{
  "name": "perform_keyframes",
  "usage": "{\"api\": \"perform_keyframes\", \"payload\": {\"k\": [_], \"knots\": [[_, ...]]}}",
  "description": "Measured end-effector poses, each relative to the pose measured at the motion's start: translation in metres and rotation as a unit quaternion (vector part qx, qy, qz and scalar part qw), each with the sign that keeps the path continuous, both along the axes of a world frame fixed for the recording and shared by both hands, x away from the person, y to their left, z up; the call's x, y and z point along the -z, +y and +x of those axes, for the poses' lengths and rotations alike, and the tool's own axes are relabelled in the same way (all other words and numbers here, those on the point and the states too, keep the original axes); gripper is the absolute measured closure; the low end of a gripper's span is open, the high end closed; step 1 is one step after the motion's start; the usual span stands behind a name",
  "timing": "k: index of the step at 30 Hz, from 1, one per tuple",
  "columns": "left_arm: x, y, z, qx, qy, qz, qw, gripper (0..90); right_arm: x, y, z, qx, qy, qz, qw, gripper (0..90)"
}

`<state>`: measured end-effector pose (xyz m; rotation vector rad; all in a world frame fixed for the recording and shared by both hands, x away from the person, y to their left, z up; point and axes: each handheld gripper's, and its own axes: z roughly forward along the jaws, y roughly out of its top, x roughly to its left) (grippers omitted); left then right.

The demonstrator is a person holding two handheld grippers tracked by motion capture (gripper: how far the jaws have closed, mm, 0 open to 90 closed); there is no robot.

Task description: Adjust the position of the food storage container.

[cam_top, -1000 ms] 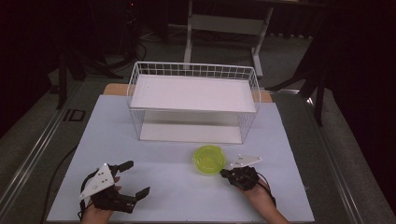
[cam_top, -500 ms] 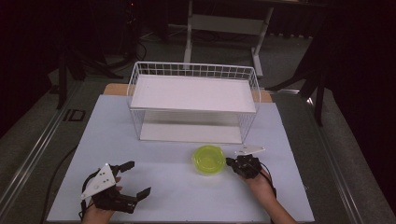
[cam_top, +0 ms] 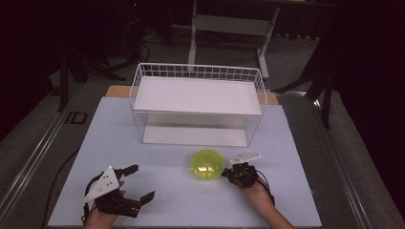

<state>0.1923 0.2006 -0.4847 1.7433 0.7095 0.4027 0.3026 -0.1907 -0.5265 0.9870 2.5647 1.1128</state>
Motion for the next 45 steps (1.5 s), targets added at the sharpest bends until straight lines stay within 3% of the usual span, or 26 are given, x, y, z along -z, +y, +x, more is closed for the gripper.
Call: {"api": "perform_keyframes", "payload": {"k": [20,25,29,33,34,35,36,38,41,43,45], "knots": [[0.001,-0.003,0.001,0.01,0.003,-0.002,0.9999,1.2,0.008,0.04,0.014,-0.012,0.011,0.015,0.9997,90.0],[0.001,-0.002,0.001,0.013,0.002,-0.005,0.9999,1.2,0.008,0.047,0.015,-0.017,0.006,0.017,0.9997,90.0],[0.0,-0.001,0.0,0.014,-0.002,-0.013,0.9998,1.2,0.001,0.041,0.013,-0.01,-0.011,0.016,0.9998,88.9],[0.0,-0.001,0.001,0.016,-0.001,-0.016,0.9997,1.2,-0.012,0.024,0.009,0.007,-0.033,0.02,0.9992,68.3],[0.0,-0.001,0.001,0.016,-0.001,-0.016,0.9997,1.3,-0.012,0.024,0.009,0.007,-0.033,0.02,0.9992,68.3],[0.0,-0.001,0.001,0.016,-0.001,-0.018,0.9997,1.3,-0.015,0.019,0.008,0.013,-0.039,0.025,0.9988,60.5],[0.001,-0.002,0.002,0.017,0.0,-0.018,0.9997,1.2,-0.024,0.009,0.002,0.026,-0.046,0.037,0.9979,41.5],[0.002,-0.002,0.003,0.016,0.002,-0.017,0.9997,1.2,-0.028,0.004,-0.003,0.038,-0.054,0.029,0.9974,26.0],[0.002,-0.002,0.005,0.009,-0.001,-0.015,0.9999,1.2,-0.035,-0.007,-0.011,0.044,-0.066,0.039,0.9961,19.2],[0.001,-0.002,0.006,0.01,0.001,-0.026,0.9996,1.2,-0.039,-0.011,-0.015,0.05,-0.069,0.046,0.9953,13.2],[-0.001,-0.002,0.008,0.015,0.005,-0.038,0.9992,1.2,-0.046,-0.014,-0.019,0.044,-0.074,0.06,0.9945,12.7]]}}
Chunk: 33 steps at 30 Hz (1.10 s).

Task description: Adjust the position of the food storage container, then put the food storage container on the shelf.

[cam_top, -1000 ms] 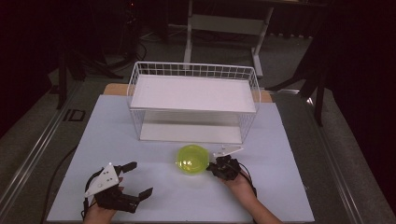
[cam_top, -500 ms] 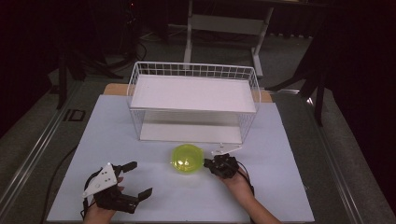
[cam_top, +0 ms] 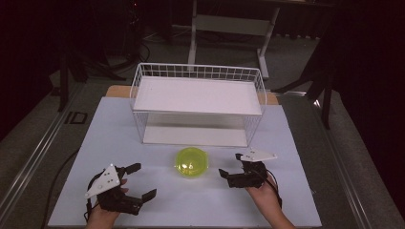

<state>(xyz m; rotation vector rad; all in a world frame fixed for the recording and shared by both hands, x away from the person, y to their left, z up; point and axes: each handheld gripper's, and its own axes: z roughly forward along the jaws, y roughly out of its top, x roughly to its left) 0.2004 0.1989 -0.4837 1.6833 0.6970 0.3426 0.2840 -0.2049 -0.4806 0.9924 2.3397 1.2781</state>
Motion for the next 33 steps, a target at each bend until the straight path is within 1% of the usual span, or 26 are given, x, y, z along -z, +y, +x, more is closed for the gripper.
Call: {"api": "perform_keyframes", "payload": {"k": [1,2,3,5,6,7,8,9,11,13,14,16,17,18,19,20,21,23,25,27,28,29,30,31,32,33], "knots": [[0.0,0.0,0.0,0.0,0.0,0.0,1.0,1.2,0.0,0.0,0.0,0.0,0.0,0.0,1.0,12.7],[-0.004,0.0,0.002,0.008,-0.001,-0.017,0.9998,1.2,-0.004,0.0,-0.003,0.007,-0.014,0.002,0.9999,13.1],[-0.007,-0.001,0.003,0.011,-0.003,-0.015,0.9998,1.2,-0.013,0.003,-0.011,0.025,-0.053,0.002,0.9983,13.4],[-0.012,-0.002,0.004,0.017,-0.005,-0.008,0.9998,1.2,-0.022,0.006,-0.017,0.027,-0.089,0.005,0.9956,13.3],[-0.012,-0.002,0.004,0.017,-0.005,-0.008,0.9998,1.3,-0.022,0.006,-0.017,0.027,-0.089,0.005,0.9956,13.3],[-0.016,-0.004,0.006,0.02,-0.003,0.0,0.9998,1.2,-0.03,0.011,-0.019,0.017,-0.094,0.006,0.9954,14.3],[-0.018,-0.004,0.007,0.02,-0.003,0.006,0.9998,1.2,-0.03,0.011,-0.019,0.017,-0.094,0.006,0.9954,14.3],[-0.022,-0.006,0.011,0.025,-0.007,0.01,0.9996,1.2,-0.035,0.014,-0.018,0.008,-0.09,0.01,0.9958,15.8],[-0.024,-0.008,0.014,0.031,-0.007,0.016,0.9994,1.3,-0.036,0.015,-0.019,0.009,-0.095,0.012,0.9954,18.6],[-0.029,-0.011,0.02,0.04,-0.005,0.024,0.9989,1.2,-0.039,0.017,-0.017,-0.007,-0.088,0.037,0.9954,18.9],[-0.03,-0.012,0.022,0.042,-0.003,0.023,0.9988,1.2,-0.04,0.019,-0.015,-0.009,-0.078,0.042,0.996,18.8],[-0.033,-0.015,0.029,0.046,0.007,0.026,0.9986,1.3,-0.04,0.021,-0.012,-0.011,-0.058,0.034,0.9976,17.9],[-0.034,-0.016,0.033,0.046,0.018,0.024,0.9985,1.2,-0.039,0.022,-0.011,-0.006,-0.058,0.047,0.9972,18.1],[-0.035,-0.017,0.036,0.047,0.029,0.022,0.9982,1.2,-0.039,0.023,-0.01,-0.005,-0.056,0.047,0.9973,18.1],[-0.035,-0.017,0.036,0.047,0.029,0.022,0.9982,1.3,-0.039,0.023,-0.01,-0.005,-0.056,0.047,0.9973,18.1],[-0.037,-0.019,0.044,0.057,0.051,0.01,0.997,1.3,-0.039,0.023,-0.008,-0.005,-0.052,0.047,0.9976,18.1],[-0.037,-0.021,0.048,0.062,0.059,0.008,0.9963,1.3,-0.04,0.025,-0.004,-0.01,-0.045,0.055,0.9974,18.0],[-0.038,-0.026,0.054,0.063,0.066,0.009,0.9958,1.3,-0.041,0.027,-0.002,-0.011,-0.042,0.048,0.9979,18.0],[-0.036,-0.03,0.062,0.059,0.074,0.002,0.9955,1.3,-0.041,0.031,0.001,-0.011,-0.031,0.042,0.9986,17.9],[-0.034,-0.036,0.068,0.048,0.086,-0.002,0.9951,1.3,-0.04,0.036,0.003,-0.007,-0.02,0.033,0.9992,13.7],[-0.033,-0.037,0.07,0.053,0.087,-0.004,0.9948,1.3,-0.039,0.038,0.005,-0.009,-0.014,0.035,0.9992,13.7],[-0.03,-0.041,0.074,0.055,0.089,-0.001,0.9945,1.3,-0.035,0.041,0.009,-0.009,-0.001,0.046,0.9989,14.0],[-0.028,-0.043,0.077,0.053,0.093,0.005,0.9943,1.3,-0.035,0.041,0.009,-0.009,-0.001,0.046,0.9989,14.0],[-0.025,-0.046,0.081,0.05,0.1,0.008,0.9938,1.3,-0.033,0.041,0.011,-0.013,0.01,0.054,0.9984,13.9],[-0.021,-0.049,0.084,0.05,0.106,0.01,0.9931,1.3,-0.03,0.043,0.013,-0.009,0.019,0.066,0.9976,13.9],[-0.018,-0.051,0.087,0.046,0.112,0.014,0.9925,1.3,-0.028,0.045,0.015,-0.001,0.023,0.069,0.9974,13.7]]}}
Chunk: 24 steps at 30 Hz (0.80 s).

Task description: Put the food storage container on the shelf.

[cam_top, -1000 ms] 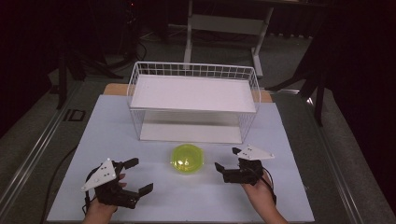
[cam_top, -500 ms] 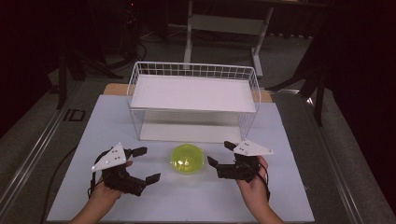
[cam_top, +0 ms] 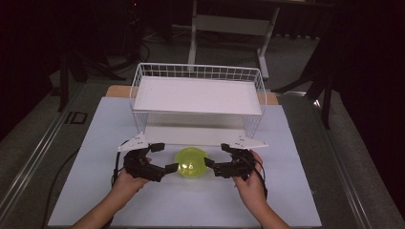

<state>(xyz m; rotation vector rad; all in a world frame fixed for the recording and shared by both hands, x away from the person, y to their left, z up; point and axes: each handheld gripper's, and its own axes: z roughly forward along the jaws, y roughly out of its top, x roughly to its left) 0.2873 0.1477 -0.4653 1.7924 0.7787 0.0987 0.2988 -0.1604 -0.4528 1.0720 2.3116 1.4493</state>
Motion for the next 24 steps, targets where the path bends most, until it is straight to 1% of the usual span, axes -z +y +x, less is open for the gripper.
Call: {"api": "perform_keyframes", "payload": {"k": [2,3,4,5,6,7,8,9,10,11,12,13,14,15,16,17,18,19,20,21,22,23,24], "knots": [[0.006,-0.003,0.005,-0.006,0.007,0.002,1.0,1.3,0.005,0.004,0.003,0.008,0.005,-0.001,1.0,11.6],[0.009,-0.005,0.007,-0.01,0.015,0.002,0.9998,1.3,0.008,0.005,0.005,0.007,0.009,0.004,0.9999,11.6],[0.013,-0.006,0.01,-0.01,0.025,0.002,0.9996,1.3,0.012,0.005,0.007,0.003,0.023,0.008,0.9997,11.6],[0.015,-0.007,0.011,-0.01,0.031,0.003,0.9995,1.3,0.015,0.006,0.01,0.005,0.036,0.004,0.9993,11.6],[0.018,-0.007,0.014,-0.012,0.035,0.008,0.9993,1.3,0.018,0.006,0.011,0.004,0.043,0.004,0.9991,12.1],[0.022,-0.007,0.016,-0.018,0.044,0.008,0.9988,1.4,0.021,0.006,0.013,0.003,0.051,0.006,0.9987,14.8],[0.024,-0.006,0.018,-0.026,0.051,0.008,0.9983,3.6,0.024,0.006,0.015,0.01,0.053,0.006,0.9985,17.6],[0.026,-0.006,0.02,-0.033,0.058,0.009,0.9978,13.3,0.028,0.006,0.016,0.014,0.054,-0.006,0.9984,22.4],[0.03,-0.004,0.023,-0.039,0.07,0.005,0.9968,13.3,0.028,0.006,0.016,0.014,0.054,-0.006,0.9984,22.4],[0.033,-0.003,0.024,-0.043,0.079,0.001,0.9959,14.7,0.03,0.007,0.017,0.017,0.056,-0.009,0.9983,24.9],[0.035,-0.003,0.025,-0.043,0.087,-0.002,0.9953,14.8,0.032,0.008,0.018,0.019,0.063,-0.017,0.9977,31.2],[0.037,-0.002,0.026,-0.042,0.093,-0.002,0.9948,15.0,0.033,0.009,0.018,0.021,0.066,-0.015,0.9975,33.3],[0.04,-0.002,0.027,-0.041,0.103,-0.004,0.9938,16.5,0.035,0.009,0.02,0.022,0.078,-0.008,0.9966,36.6],[0.042,-0.002,0.028,-0.04,0.113,0.0,0.9928,20.1,0.035,0.009,0.02,0.022,0.078,-0.008,0.9966,36.6],[0.043,-0.002,0.028,-0.035,0.12,0.0,0.9921,20.1,0.037,0.009,0.021,0.023,0.081,-0.012,0.9963,41.4],[0.045,-0.002,0.028,-0.034,0.123,0.0,0.9918,23.6,0.038,0.01,0.021,0.025,0.08,-0.016,0.9964,42.5],[0.046,-0.002,0.027,-0.037,0.129,0.002,0.991,26.6,0.039,0.01,0.021,0.025,0.082,-0.016,0.9962,43.9],[0.048,-0.003,0.027,-0.038,0.136,0.001,0.99,32.2,0.04,0.01,0.022,0.025,0.086,-0.013,0.9959,44.9],[0.05,-0.002,0.027,-0.033,0.142,-0.006,0.9893,36.3,0.04,0.01,0.022,0.026,0.088,-0.012,0.9957,50.1],[0.051,-0.002,0.027,-0.028,0.146,-0.009,0.9888,40.1,0.041,0.01,0.022,0.022,0.091,-0.009,0.9956,53.4],[0.051,-0.002,0.027,-0.028,0.146,-0.009,0.9888,44.7,0.041,0.01,0.022,0.022,0.091,-0.009,0.9956,53.4],[0.051,-0.004,0.027,-0.02,0.153,0.003,0.988,44.7,0.042,0.011,0.022,0.021,0.092,-0.011,0.9955,54.6],[0.051,-0.005,0.026,-0.021,0.155,0.009,0.9876,53.2,0.044,0.012,0.02,0.018,0.102,-0.014,0.9946,60.0]]}}
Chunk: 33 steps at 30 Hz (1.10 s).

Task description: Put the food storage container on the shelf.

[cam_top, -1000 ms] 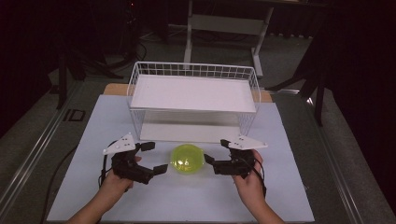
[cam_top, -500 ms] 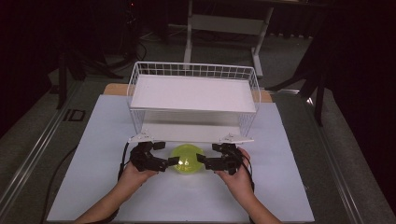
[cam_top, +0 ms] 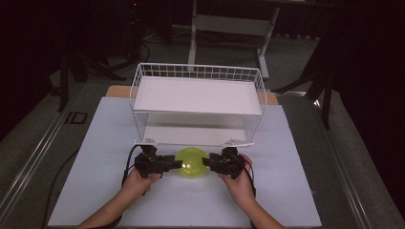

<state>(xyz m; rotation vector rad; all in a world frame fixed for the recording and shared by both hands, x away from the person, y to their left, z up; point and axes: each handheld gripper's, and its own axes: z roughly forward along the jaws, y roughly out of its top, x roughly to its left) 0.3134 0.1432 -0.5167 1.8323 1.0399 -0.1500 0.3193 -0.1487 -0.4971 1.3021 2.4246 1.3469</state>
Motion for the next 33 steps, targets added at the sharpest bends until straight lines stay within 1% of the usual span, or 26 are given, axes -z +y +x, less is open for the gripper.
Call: {"api": "perform_keyframes", "payload": {"k": [1,2,3,4,5,6,7,9,10,14,15,17,18,21,22,24,25,26,27,28,29,32,33], "knots": [[0.0,0.0,-0.001,0.002,-0.002,-0.002,1.0,56.9,0.002,0.0,-0.001,-0.001,0.003,-0.003,1.0,60.7],[0.0,-0.001,-0.002,0.004,0.002,0.001,1.0,58.6,0.003,0.0,-0.001,-0.005,0.01,-0.001,0.9999,61.8],[-0.001,-0.001,-0.002,0.009,0.006,0.001,0.9999,60.5,0.003,0.0,-0.002,-0.006,0.013,0.003,0.9999,63.3],[-0.001,-0.001,-0.002,0.009,0.006,0.001,0.9999,62.0,0.003,0.0,-0.002,-0.006,0.013,0.003,0.9999,63.3],[-0.002,-0.004,-0.004,0.007,0.005,0.004,1.0,62.0,0.003,0.0,-0.003,-0.007,0.014,0.005,0.9999,64.8],[-0.003,-0.005,-0.005,0.004,0.004,0.007,1.0,63.5,0.002,0.0,-0.003,-0.007,0.014,0.003,0.9999,66.4],[-0.004,-0.005,-0.006,0.002,0.004,0.007,1.0,64.9,0.002,-0.001,-0.003,-0.007,0.017,0.006,0.9998,67.7],[-0.006,-0.007,-0.007,-0.004,0.008,0.009,0.9999,66.9,0.001,-0.001,-0.004,-0.003,0.022,0.006,0.9997,68.5],[-0.007,-0.007,-0.008,-0.005,0.008,0.009,0.9999,68.0,0.001,-0.001,-0.005,-0.002,0.02,0.003,0.9998,69.0],[-0.009,-0.009,-0.011,-0.011,0.011,0.016,0.9997,71.7,-0.002,-0.002,-0.008,-0.011,0.02,0.002,0.9997,71.2],[-0.01,-0.009,-0.012,-0.013,0.012,0.016,0.9997,72.7,-0.002,-0.003,-0.009,-0.013,0.024,0.007,0.9996,72.1],[-0.01,-0.009,-0.014,-0.016,0.016,0.018,0.9996,73.3,-0.003,-0.003,-0.009,-0.013,0.028,0.011,0.9995,72.6],[-0.01,-0.009,-0.014,-0.018,0.019,0.018,0.9995,74.8,-0.004,-0.004,-0.01,-0.018,0.033,0.018,0.9991,73.8],[-0.011,-0.008,-0.018,-0.024,0.027,0.021,0.9991,76.7,-0.006,-0.003,-0.012,-0.023,0.039,0.025,0.9987,76.1],[-0.011,-0.008,-0.018,-0.024,0.027,0.021,0.9991,77.3,-0.006,-0.003,-0.012,-0.023,0.039,0.025,0.9987,76.1],[-0.011,-0.007,-0.023,-0.03,0.029,0.024,0.9988,77.9,-0.009,-0.001,-0.015,-0.028,0.041,0.027,0.9984,77.4],[-0.012,-0.008,-0.025,-0.033,0.028,0.027,0.9987,78.3,-0.01,-0.001,-0.016,-0.027,0.041,0.025,0.9985,77.8],[-0.013,-0.009,-0.027,-0.034,0.022,0.033,0.9986,79.6,-0.011,-0.001,-0.018,-0.024,0.044,0.024,0.9984,79.9],[-0.015,-0.01,-0.031,-0.037,0.013,0.044,0.9983,79.6,-0.011,-0.001,-0.018,-0.024,0.044,0.024,0.9984,79.9],[-0.018,-0.012,-0.034,-0.043,0.011,0.054,0.9976,80.7,-0.011,-0.002,-0.02,-0.02,0.048,0.03,0.9982,80.5],[-0.019,-0.013,-0.036,-0.046,0.012,0.054,0.9974,81.1,-0.012,0.0,-0.023,-0.024,0.044,0.018,0.9986,80.5],[-0.022,-0.012,-0.038,-0.05,0.011,0.046,0.9976,81.3,-0.014,-0.001,-0.025,-0.022,0.044,0.022,0.9986,80.5],[-0.024,-0.013,-0.037,-0.053,0.007,0.045,0.9975,81.3,-0.016,0.0,-0.025,-0.021,0.038,0.02,0.9989,80.5]]}}
